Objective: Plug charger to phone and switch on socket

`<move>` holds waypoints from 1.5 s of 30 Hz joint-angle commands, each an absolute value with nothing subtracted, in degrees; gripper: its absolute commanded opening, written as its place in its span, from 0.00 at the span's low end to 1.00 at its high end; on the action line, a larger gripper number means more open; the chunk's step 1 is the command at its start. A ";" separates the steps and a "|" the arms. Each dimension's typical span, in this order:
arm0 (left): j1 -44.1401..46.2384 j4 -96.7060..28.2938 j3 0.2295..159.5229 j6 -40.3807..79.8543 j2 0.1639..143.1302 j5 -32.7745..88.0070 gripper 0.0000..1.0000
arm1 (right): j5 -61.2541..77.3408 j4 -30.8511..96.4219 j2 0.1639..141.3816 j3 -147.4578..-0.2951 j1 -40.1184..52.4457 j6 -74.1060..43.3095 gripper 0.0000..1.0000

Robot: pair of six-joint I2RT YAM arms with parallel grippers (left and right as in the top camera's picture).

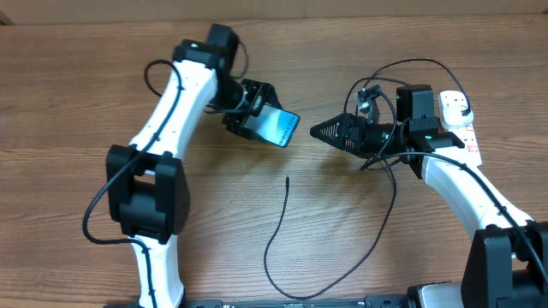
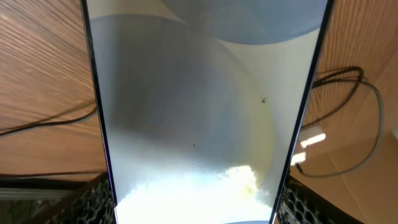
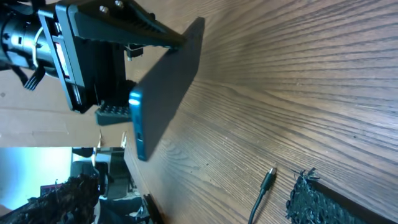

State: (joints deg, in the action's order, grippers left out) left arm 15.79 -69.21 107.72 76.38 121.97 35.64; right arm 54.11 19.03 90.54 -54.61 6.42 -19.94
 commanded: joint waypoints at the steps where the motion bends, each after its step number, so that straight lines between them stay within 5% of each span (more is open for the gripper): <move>1: 18.76 -68.29 109.12 85.03 121.60 31.83 0.04 | 53.63 18.72 90.17 -55.68 6.50 -20.36 1.00; 35: 29.82 -59.44 109.12 103.98 121.60 32.56 0.04 | 48.05 19.40 90.17 -55.68 6.81 -25.98 1.00; 45: 31.57 -59.05 109.12 105.71 121.60 31.31 0.04 | 48.01 19.59 90.17 -55.68 6.81 -25.91 0.73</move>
State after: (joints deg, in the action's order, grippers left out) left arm 30.74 -59.48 107.72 103.85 121.99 31.16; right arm 48.42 19.66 90.54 -54.61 6.48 -25.87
